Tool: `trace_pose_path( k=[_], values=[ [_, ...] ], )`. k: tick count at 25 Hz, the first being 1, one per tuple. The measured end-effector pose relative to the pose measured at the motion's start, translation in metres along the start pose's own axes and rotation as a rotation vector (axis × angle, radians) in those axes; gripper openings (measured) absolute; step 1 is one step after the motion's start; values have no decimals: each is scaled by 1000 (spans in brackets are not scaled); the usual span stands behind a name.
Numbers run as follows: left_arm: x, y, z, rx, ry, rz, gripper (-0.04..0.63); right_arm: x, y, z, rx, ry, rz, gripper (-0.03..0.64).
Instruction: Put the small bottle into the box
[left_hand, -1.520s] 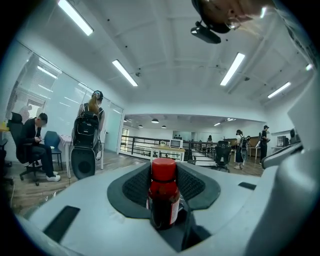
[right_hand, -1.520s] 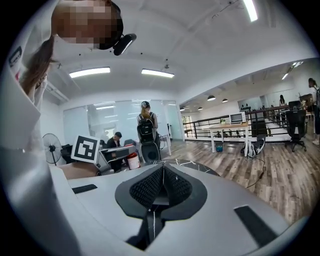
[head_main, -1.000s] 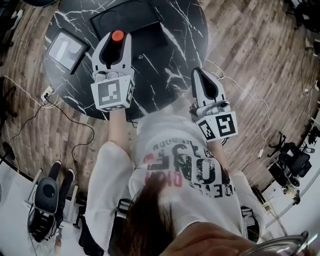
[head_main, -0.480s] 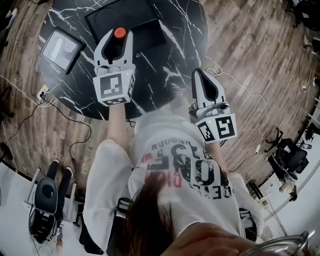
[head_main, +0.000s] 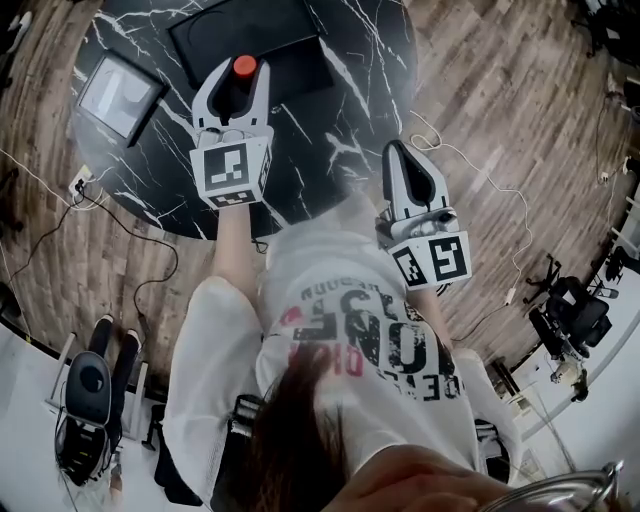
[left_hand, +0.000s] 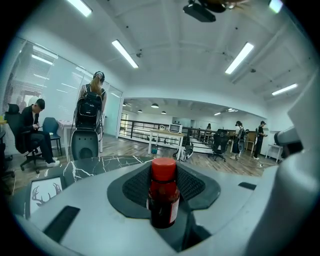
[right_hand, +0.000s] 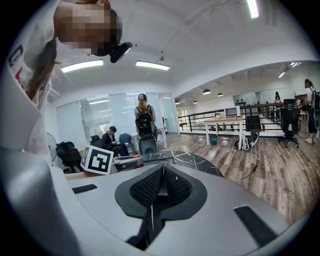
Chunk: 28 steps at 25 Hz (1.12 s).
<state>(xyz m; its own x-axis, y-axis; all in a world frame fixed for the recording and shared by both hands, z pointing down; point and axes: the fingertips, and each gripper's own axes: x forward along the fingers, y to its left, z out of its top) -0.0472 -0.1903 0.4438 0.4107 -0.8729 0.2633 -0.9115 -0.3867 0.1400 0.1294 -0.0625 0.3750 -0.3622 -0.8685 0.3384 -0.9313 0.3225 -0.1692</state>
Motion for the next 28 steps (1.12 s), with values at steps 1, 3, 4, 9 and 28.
trace_pose_path(
  k=[1,3,4,9,28],
  values=[
    [1,0,-1,0,3,-1,146,0,0,0,0,1,-1,2],
    [2,0,-4,-2,8,-1,146,1,0,-1,0,4,-1,2],
    [3,0,-5,-2,11,-2,146,1,0,-2,1,5,-1,2],
    [7,0,-12,-6,28,-4,146,1,1,-4,3,14,-3,2],
    [21,0,-41,-31,91,-11,146,8,2,-13,16,49,-5,2]
  ],
)
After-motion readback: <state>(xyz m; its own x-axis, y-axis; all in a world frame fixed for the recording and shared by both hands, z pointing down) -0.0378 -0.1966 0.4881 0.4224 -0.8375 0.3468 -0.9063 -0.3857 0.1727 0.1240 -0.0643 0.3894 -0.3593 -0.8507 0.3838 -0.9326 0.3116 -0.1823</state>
